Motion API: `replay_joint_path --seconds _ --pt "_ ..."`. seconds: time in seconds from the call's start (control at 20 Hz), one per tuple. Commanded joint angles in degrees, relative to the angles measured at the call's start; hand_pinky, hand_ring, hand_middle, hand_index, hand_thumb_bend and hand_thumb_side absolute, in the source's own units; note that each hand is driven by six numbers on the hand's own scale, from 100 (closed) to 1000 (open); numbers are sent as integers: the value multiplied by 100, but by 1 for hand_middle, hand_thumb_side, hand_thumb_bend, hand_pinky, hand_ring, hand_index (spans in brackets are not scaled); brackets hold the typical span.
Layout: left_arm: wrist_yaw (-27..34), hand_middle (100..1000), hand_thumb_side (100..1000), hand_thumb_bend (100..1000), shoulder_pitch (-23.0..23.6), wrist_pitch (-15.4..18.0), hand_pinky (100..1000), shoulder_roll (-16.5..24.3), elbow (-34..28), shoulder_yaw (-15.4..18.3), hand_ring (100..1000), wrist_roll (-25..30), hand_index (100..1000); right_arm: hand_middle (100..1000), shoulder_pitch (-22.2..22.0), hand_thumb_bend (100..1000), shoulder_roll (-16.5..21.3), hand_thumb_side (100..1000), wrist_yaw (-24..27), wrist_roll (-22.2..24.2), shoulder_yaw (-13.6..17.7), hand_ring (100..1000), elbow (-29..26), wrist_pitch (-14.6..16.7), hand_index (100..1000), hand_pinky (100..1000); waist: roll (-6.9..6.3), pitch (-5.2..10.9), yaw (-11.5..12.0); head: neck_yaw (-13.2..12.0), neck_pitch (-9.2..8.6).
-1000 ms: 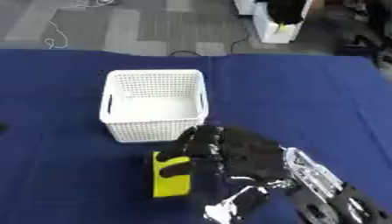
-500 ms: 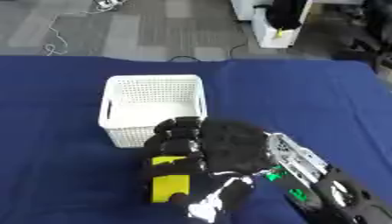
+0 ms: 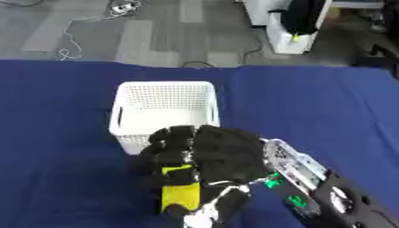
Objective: Pick up objects on the table and place them in the box.
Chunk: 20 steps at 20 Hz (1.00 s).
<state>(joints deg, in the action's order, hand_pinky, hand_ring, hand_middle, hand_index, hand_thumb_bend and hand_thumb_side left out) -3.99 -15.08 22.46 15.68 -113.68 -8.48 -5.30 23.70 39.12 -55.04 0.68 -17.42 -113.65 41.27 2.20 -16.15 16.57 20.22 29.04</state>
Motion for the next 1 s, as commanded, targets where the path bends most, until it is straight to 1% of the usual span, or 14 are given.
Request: replay_joint_path --seconds 0.05,0.45,0.8,1.0 --pt "57 850 736 100 -92 26 991 120 -91 -28 814 -8 867 827 127 100 177 1000 -39 27 8 778 -94 17 860 806 -2 66 33 102 -115" --pt "78 850 740 100 -162 19 989 120 -91 -50 813 17 868 822 141 100 247 1000 -150 38 -33 772 -94 84 850 810 53 10 136 113 -202" --pt "82 849 741 100 -209 33 987 111 -91 -59 812 21 867 816 147 100 322 1000 -246 97 -145 768 -71 230 843 821 100 -37 244 117 -212" --pt "79 848 742 100 -211 31 986 103 -91 -57 812 19 866 810 125 100 302 1000 -353 121 -196 760 110 286 837 813 114 -64 301 116 -210"
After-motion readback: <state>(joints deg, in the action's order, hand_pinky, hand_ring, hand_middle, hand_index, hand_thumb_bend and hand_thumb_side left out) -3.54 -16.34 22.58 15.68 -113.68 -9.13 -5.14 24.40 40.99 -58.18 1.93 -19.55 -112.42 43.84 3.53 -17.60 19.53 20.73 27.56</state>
